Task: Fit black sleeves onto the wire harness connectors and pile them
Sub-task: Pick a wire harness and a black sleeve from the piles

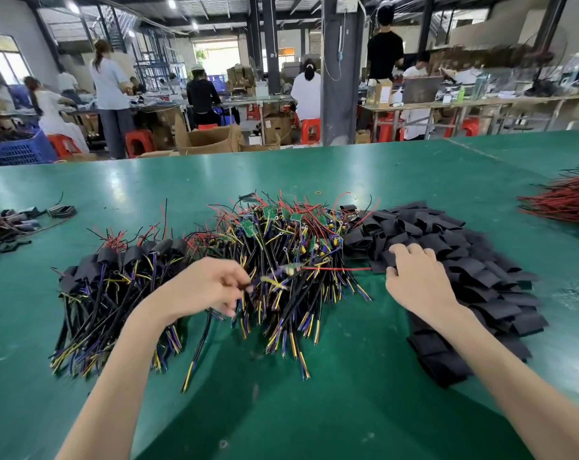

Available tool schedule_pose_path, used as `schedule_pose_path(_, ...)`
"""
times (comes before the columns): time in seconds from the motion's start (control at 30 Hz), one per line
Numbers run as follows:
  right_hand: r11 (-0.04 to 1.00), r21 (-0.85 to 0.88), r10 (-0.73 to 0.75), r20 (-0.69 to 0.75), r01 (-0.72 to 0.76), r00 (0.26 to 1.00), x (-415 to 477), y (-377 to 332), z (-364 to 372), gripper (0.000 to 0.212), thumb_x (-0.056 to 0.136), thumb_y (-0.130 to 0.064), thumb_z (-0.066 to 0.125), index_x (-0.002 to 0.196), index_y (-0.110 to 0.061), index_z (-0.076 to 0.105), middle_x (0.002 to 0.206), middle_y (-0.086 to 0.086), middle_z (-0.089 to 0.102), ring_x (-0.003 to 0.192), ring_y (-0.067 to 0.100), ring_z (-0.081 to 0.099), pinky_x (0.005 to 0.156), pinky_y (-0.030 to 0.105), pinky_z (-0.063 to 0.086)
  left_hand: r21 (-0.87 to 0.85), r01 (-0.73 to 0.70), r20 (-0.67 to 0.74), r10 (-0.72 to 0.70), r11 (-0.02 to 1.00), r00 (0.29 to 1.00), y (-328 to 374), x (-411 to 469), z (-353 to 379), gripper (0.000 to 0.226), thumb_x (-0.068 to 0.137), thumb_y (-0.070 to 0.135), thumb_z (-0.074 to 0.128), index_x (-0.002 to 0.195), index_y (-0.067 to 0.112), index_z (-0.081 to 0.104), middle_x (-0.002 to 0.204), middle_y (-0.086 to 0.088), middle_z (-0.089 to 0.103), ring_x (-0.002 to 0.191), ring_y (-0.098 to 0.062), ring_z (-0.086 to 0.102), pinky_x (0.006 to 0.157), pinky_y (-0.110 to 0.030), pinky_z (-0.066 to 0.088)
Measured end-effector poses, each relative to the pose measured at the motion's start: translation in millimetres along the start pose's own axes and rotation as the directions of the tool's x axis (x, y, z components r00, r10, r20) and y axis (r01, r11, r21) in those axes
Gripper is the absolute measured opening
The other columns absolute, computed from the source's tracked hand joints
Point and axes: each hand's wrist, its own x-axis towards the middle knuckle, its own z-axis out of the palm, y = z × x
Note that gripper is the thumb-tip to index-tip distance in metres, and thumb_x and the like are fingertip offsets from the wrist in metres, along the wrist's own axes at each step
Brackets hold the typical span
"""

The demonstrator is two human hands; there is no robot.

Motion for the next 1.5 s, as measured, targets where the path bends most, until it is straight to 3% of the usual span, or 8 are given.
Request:
schedule_pose_path(0.1,1.0,-0.006,0.011,0.026,-0.011,1.0,0.1,0.0,-0.3,0.036,0.089,-0.02,0.049,0.123,-0.009,0.048,0.119,0.014,0.052,0.11,0.033,0.044,0.087,0.04,0.041,0.294,0.123,0.033,-0.139,0.948,0.99,-5.3,3.9,2.4,0.017,0.08,-0.001,0.06,0.087,0.012,0.067,0.071,-0.004,0.068,0.065,-0.013,0.061,0.079,-0.032,0.055)
schedule_pose_path(0.2,0.999,0.031,0.023,0.066,-0.025,0.998,3.0,3.7,-4.7,0.036,0.088,-0.015,0.047,0.124,-0.007,0.048,0.121,0.016,0.05,0.112,0.035,0.042,0.089,0.041,0.04,0.362,0.148,-0.077,-0.129,0.92,0.989,-3.8,3.5,2.8,0.013,0.079,0.013,0.063,0.082,0.024,0.068,0.071,0.009,0.066,0.069,-0.004,0.059,0.066,-0.019,0.044)
schedule_pose_path(0.37,0.989,0.143,0.029,0.117,-0.046,0.993,13.2,21.3,-17.7,0.043,0.082,-0.005,0.047,0.124,-0.01,0.052,0.122,0.018,0.05,0.115,0.037,0.04,0.097,0.04,0.037,0.449,-0.02,-0.462,0.251,0.893,0.851,5.6,8.7,26.3,0.024,0.075,0.051,0.065,0.071,0.028,0.06,0.068,0.011,0.057,0.072,-0.007,0.052,0.064,-0.025,0.037)
schedule_pose_path(0.57,0.992,0.124,0.009,0.207,-0.036,0.978,20.2,39.9,-15.0,0.048,0.082,-0.004,0.046,0.125,-0.024,0.053,0.123,0.013,0.051,0.119,0.034,0.043,0.096,0.04,0.041,0.679,-0.171,-0.303,0.484,0.714,0.821,2.3,27.9,76.5,0.035,0.087,0.047,0.059,0.114,0.025,0.063,0.105,0.007,0.06,0.105,-0.016,0.048,0.093,-0.03,0.033)
schedule_pose_path(0.83,0.987,-0.099,-0.131,0.003,0.13,0.991,26.8,38.8,16.2,0.053,0.091,-0.02,0.054,0.14,-0.028,0.036,0.135,0.003,0.037,0.113,0.031,0.041,0.089,0.041,0.039,0.204,-0.351,-0.579,0.402,0.914,0.71,8.5,24.2,74.0,0.032,0.087,0.009,0.062,0.103,0.029,0.043,0.092,0.01,0.063,0.083,-0.004,0.058,0.078,-0.019,0.043)
schedule_pose_path(1.17,0.929,-0.259,-0.242,0.109,0.263,0.964,29.4,33.1,30.7,0.036,0.096,-0.046,0.041,0.123,-0.024,0.051,0.119,0.003,0.042,0.111,0.026,0.033,0.089,0.038,0.031,0.348,-0.441,-0.336,0.55,0.827,0.765,7.6,18.1,81.6,0.037,0.098,0.007,0.045,0.134,0.012,0.048,0.094,0.007,0.047,0.073,-0.004,0.044,0.067,-0.007,0.034)
schedule_pose_path(1.37,0.939,-0.186,-0.276,0.098,0.29,0.956,23.2,25.6,22.8,0.042,0.094,-0.045,0.045,0.129,-0.022,0.047,0.122,0.002,0.041,0.117,0.024,0.031,0.092,0.036,0.027,0.327,-0.428,-0.416,0.535,0.843,0.735,10.4,15.9,84.4,0.027,0.097,0.012,0.049,0.12,0.013,0.063,0.082,0.012,0.05,0.07,-0.002,0.046,0.066,-0.013,0.035)
schedule_pose_path(1.5,0.938,0.237,-0.267,0.035,0.252,0.963,18.7,10.3,3.0,0.044,0.088,-0.033,0.06,0.126,-0.013,0.052,0.12,0.008,0.047,0.117,0.028,0.035,0.097,0.036,0.029,0.32,-0.434,-0.453,0.538,0.842,0.711,9.4,15.4,86.6,0.027,0.096,0.007,0.051,0.119,0.012,0.064,0.089,0.005,0.061,0.076,-0.002,0.052,0.073,-0.017,0.041)
